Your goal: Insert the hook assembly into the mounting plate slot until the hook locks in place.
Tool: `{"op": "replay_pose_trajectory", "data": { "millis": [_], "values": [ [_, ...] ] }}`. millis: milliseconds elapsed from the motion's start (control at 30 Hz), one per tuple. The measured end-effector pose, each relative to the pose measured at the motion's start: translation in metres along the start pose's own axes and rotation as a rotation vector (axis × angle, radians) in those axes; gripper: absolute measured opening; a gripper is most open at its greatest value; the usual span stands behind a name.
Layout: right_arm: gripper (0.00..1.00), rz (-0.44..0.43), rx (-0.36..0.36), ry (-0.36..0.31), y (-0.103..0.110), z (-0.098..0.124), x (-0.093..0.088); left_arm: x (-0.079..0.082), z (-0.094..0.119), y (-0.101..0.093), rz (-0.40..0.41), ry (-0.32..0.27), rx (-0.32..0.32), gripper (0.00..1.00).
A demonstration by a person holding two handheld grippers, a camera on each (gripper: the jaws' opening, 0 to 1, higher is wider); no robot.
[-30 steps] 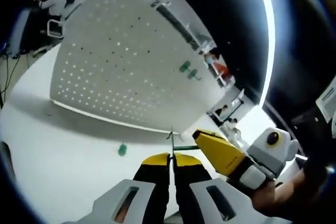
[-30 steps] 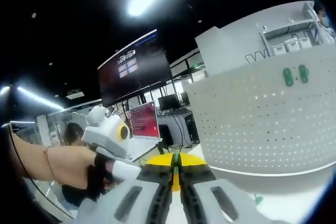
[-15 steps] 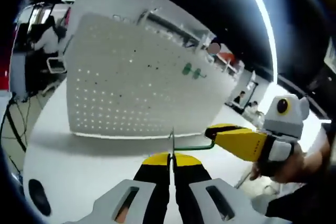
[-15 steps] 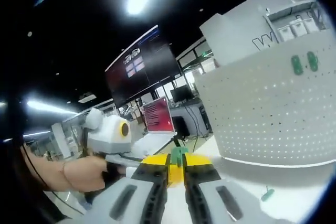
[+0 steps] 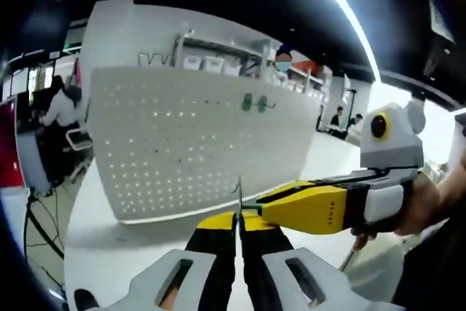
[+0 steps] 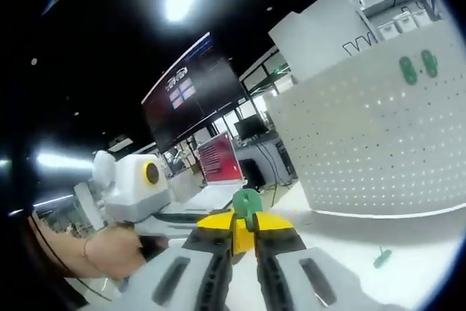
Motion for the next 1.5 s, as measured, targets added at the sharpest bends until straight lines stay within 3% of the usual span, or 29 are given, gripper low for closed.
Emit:
{"op": "replay_pose_trajectory", "data": {
  "millis": [200, 367, 467, 633, 733, 900, 1100, 1167, 1333, 1500],
  "values": [
    [0.04, -0.028, -0.005, -0.020, -0.002, 0.001, 0.003, 0.007, 0.001, -0.004, -0.047, -0.035, -0.010, 0.01],
    [0.02, -0.023, -0.005, -0.038, -0.003, -0.001, 0.006, 0.010, 0.001, -0.006, -0.080, -0.025, 0.005, 0.01],
    [0.01, -0.016, -0.006, -0.039, -0.004, -0.002, 0.007, 0.007, 0.002, -0.005, 0.012, -0.005, -0.004, 0.01],
    [0.00, -0.048, -0.016, -0.032, -0.006, -0.003, 0.006, 0.006, 0.001, -0.004, -0.014, -0.005, -0.008, 0.02],
    [0.00, -0.044, -0.027, -0.026, -0.007, -0.001, 0.004, 0.004, 0.000, -0.006, -0.121, 0.005, -0.021, 0.03],
    [0.00, -0.052, -0.037, -0.023, -0.009, 0.001, 0.003, 0.003, -0.001, -0.010, -0.125, 0.000, -0.027, 0.05],
    [0.00, -0.045, -0.055, -0.040, -0.016, 0.005, 0.009, -0.002, -0.002, -0.013, -0.059, 0.004, -0.065, 0.22],
    [0.00, -0.029, -0.065, -0.046, -0.019, 0.007, 0.013, -0.002, -0.001, -0.012, -0.052, 0.003, -0.060, 0.32],
    [0.00, 0.009, -0.099, -0.066, -0.028, 0.014, 0.022, 0.006, 0.004, -0.010, 0.015, -0.045, -0.062, 0.45],
    [0.00, 0.011, -0.136, -0.084, -0.042, 0.019, 0.029, 0.010, 0.004, -0.004, -0.009, -0.052, -0.031, 0.63]
  ]
}}
Point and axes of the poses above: the point that each gripper's makers call its tool centre point, and the gripper's own axes: z roughly backward along the fingers, y roughly to its left, x roughly out of its top, the point moved 2 cm from there along z, roughly backward along the fingers, and after that the axes turned 3 degrees about -z, right-handed, at the moved point
